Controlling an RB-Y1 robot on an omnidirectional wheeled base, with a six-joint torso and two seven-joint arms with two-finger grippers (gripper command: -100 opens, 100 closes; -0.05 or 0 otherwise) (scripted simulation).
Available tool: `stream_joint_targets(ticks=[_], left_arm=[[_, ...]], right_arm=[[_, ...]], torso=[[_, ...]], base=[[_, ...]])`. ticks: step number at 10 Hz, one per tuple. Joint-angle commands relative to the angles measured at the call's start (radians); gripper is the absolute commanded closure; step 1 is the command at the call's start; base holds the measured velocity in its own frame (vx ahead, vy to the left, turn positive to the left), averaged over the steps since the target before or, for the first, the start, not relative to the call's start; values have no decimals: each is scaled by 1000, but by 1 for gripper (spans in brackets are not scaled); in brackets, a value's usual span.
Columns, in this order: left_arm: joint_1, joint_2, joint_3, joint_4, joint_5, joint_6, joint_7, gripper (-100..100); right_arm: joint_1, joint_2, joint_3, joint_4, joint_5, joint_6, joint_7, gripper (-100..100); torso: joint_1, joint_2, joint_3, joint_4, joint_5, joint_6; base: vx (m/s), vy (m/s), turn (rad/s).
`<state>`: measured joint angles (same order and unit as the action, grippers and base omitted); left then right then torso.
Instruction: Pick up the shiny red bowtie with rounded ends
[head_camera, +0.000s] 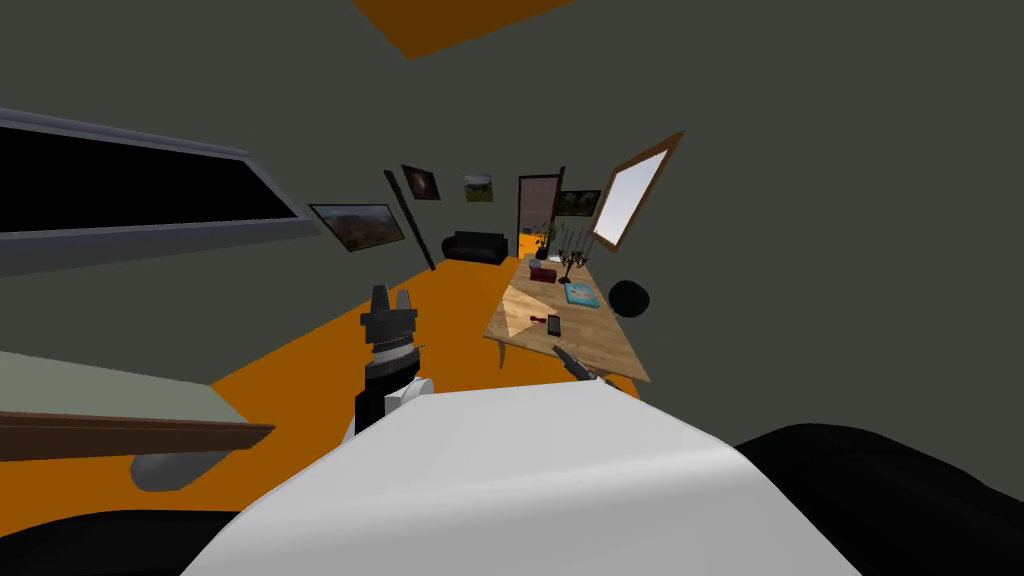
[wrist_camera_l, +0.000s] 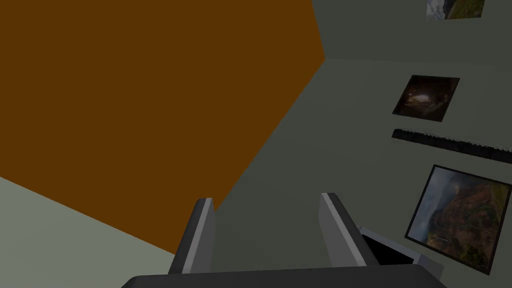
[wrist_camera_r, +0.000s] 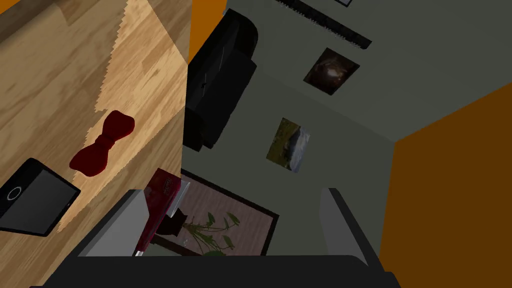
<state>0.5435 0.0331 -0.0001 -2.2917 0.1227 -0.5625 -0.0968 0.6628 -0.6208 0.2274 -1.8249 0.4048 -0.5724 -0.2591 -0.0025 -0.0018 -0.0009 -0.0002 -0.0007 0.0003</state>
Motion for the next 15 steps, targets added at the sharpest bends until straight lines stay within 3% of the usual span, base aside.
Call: stream_joint_targets(ticks=[1,2,7,8,10,11,14,15], left_arm=[[0,0,0,0,0,0,0,0],[0,0,0,0,0,0,0,0],[0,0,0,0,0,0,0,0],[0,0,0,0,0,0,0,0],[0,0,0,0,0,0,0,0],[0,0,0,0,0,0,0,0],[0,0,0,0,0,0,0,0],[0,0,0,0,0,0,0,0]], right_arm=[[9,-50,14,39,50,16,-14,-100],[9,-58,14,39,61,16,-14,-100],[31,-181,40,145,197,31,-46,-100],[31,-185,40,145,201,31,-46,-100],[43,-250,53,216,271,42,-67,-100],[43,-266,53,216,294,42,-67,-100],[55,-341,65,287,375,52,-88,-100],[55,-341,65,287,385,52,-88,-100]], torso=[[0,0,0,0,0,0],[0,0,0,0,0,0],[2,-1,-1,0,0,1],[2,-2,-1,0,1,0],[2,-2,-1,0,0,0],[2,-2,-1,0,1,0],[2,-2,-1,0,0,1],[2,-3,-2,-1,0,0]], base=[[-17,-11,378],[-12,-9,245],[-8,5,321],[-2,2,215],[1,19,414],[4,7,306],[10,6,332],[15,0,205]])
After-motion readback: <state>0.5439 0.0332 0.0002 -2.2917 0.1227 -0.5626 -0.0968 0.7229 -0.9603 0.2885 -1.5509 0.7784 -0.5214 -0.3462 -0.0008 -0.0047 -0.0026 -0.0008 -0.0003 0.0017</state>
